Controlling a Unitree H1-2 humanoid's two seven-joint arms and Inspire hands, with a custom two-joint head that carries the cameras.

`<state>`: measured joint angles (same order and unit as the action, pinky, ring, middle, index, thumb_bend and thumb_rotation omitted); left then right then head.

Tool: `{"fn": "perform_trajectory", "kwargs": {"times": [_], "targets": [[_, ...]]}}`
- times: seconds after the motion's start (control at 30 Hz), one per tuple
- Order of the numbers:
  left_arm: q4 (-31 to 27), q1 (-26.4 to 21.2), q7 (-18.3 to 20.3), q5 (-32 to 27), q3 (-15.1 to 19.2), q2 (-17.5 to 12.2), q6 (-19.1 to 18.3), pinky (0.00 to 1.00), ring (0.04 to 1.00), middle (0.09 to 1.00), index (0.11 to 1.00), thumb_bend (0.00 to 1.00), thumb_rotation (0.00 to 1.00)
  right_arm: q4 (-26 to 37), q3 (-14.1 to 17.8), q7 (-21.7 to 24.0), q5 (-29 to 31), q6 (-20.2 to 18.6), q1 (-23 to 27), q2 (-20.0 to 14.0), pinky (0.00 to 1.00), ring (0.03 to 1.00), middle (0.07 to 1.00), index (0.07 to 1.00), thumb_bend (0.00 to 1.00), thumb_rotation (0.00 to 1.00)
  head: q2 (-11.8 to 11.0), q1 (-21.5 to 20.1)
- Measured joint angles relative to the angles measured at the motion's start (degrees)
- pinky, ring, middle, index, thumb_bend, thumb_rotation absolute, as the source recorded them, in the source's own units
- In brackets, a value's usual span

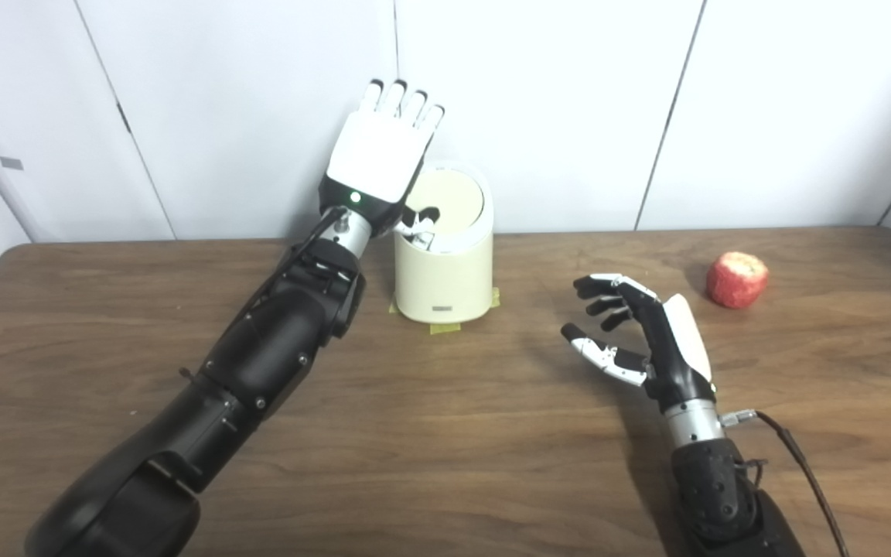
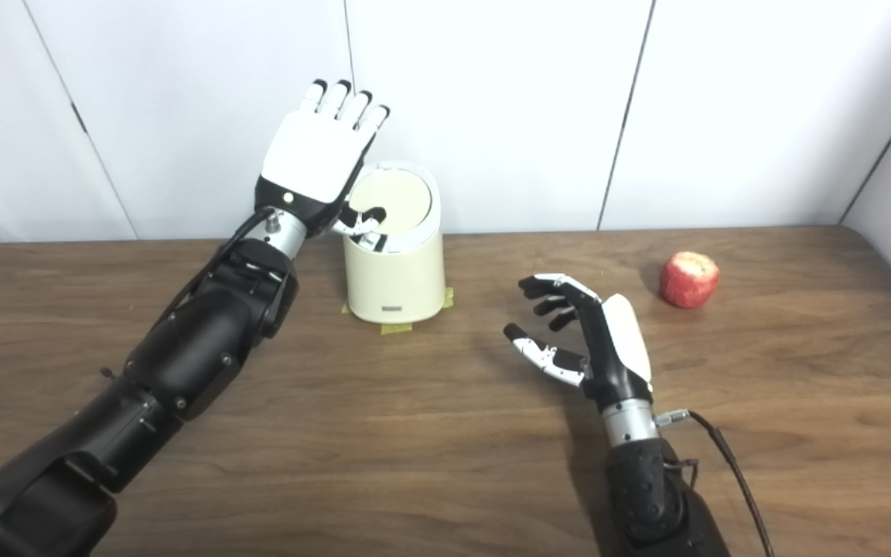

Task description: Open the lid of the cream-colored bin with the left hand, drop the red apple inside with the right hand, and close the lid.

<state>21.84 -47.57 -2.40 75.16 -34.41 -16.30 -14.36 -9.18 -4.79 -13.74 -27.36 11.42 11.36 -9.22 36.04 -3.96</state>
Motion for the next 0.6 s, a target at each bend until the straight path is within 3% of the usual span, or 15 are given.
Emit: {"fn": "perform_trajectory", "kwargs": {"times": [0.5, 0.57, 0.6], "targets": [[3.3, -0.4, -3.3, -0.1, -0.5, -0.3, 1.5, 1.00, 1.000, 0.987, 0.975, 1.00, 0.29, 0.0, 0.0, 0.0, -0.3, 0.0, 0.0, 0.1, 0.48, 0.612, 0.666, 0.664, 0.30, 0.31, 0.1, 0.0], [3.6, -0.3, -3.8, -0.2, 0.0, -0.2, 1.2, 1.00, 1.000, 0.976, 0.968, 0.90, 0.35, 0.0, 0.0, 0.0, -0.4, 0.0, 0.0, 0.1, 0.45, 0.583, 0.645, 0.664, 0.30, 0.31, 0.1, 0.1], [3.7, -0.3, -4.0, -0.2, 0.4, 0.0, 0.9, 1.00, 1.000, 0.988, 0.984, 0.79, 0.46, 0.0, 0.0, 0.0, -0.5, 0.0, 0.0, 0.1, 0.44, 0.580, 0.643, 0.664, 0.30, 0.31, 0.0, 0.1]]}}
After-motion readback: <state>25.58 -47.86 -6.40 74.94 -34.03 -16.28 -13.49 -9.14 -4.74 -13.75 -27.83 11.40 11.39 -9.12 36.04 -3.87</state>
